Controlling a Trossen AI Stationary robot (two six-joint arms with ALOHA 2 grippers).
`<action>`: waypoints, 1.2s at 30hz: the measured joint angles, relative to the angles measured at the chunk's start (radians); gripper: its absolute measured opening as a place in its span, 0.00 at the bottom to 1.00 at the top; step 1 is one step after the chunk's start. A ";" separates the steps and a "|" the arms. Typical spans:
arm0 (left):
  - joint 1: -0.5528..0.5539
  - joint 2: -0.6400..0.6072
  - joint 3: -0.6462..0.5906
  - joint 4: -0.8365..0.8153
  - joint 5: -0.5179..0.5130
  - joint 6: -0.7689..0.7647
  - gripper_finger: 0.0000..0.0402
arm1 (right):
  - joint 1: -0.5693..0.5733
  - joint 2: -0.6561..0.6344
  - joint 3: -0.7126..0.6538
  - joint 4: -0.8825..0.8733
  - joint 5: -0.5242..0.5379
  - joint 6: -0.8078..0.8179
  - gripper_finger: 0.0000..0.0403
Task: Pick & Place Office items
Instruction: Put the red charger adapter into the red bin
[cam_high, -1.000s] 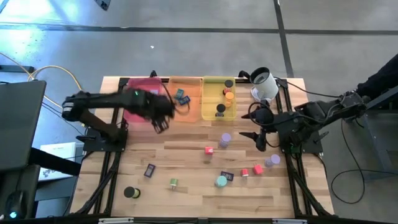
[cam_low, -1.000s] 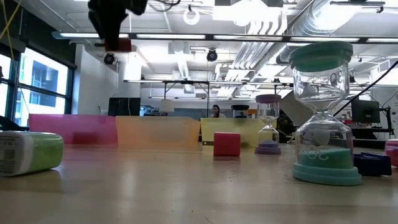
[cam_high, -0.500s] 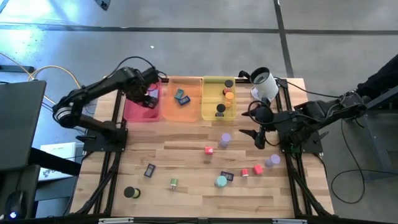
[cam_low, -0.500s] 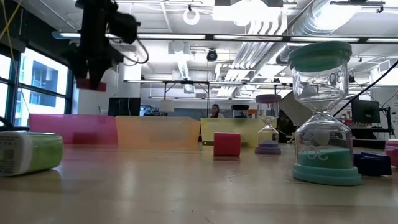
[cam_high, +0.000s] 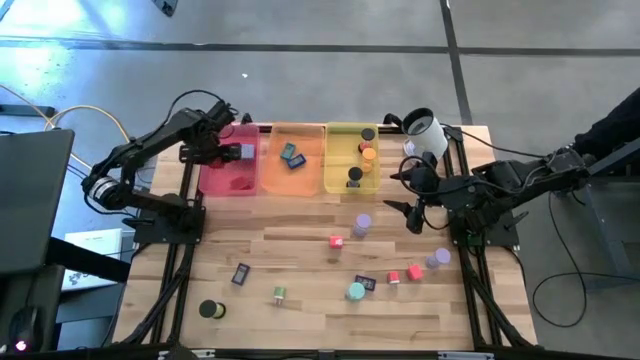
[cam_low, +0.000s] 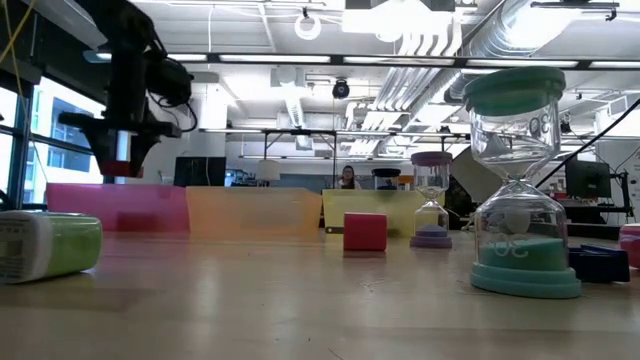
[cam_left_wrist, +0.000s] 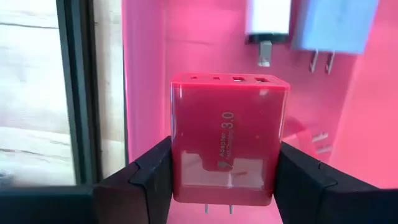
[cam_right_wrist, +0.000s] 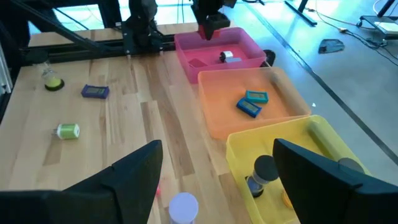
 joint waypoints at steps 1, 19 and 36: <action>0.014 0.000 -0.005 0.012 0.008 0.000 0.50 | 0.000 0.000 0.000 -0.003 -0.001 0.000 0.73; 0.152 0.171 -0.009 0.179 0.094 -0.175 0.50 | 0.000 0.000 0.000 -0.010 0.017 0.039 0.73; 0.213 0.281 -0.010 0.149 0.124 -0.195 0.50 | 0.000 0.000 0.000 -0.029 0.015 0.083 0.73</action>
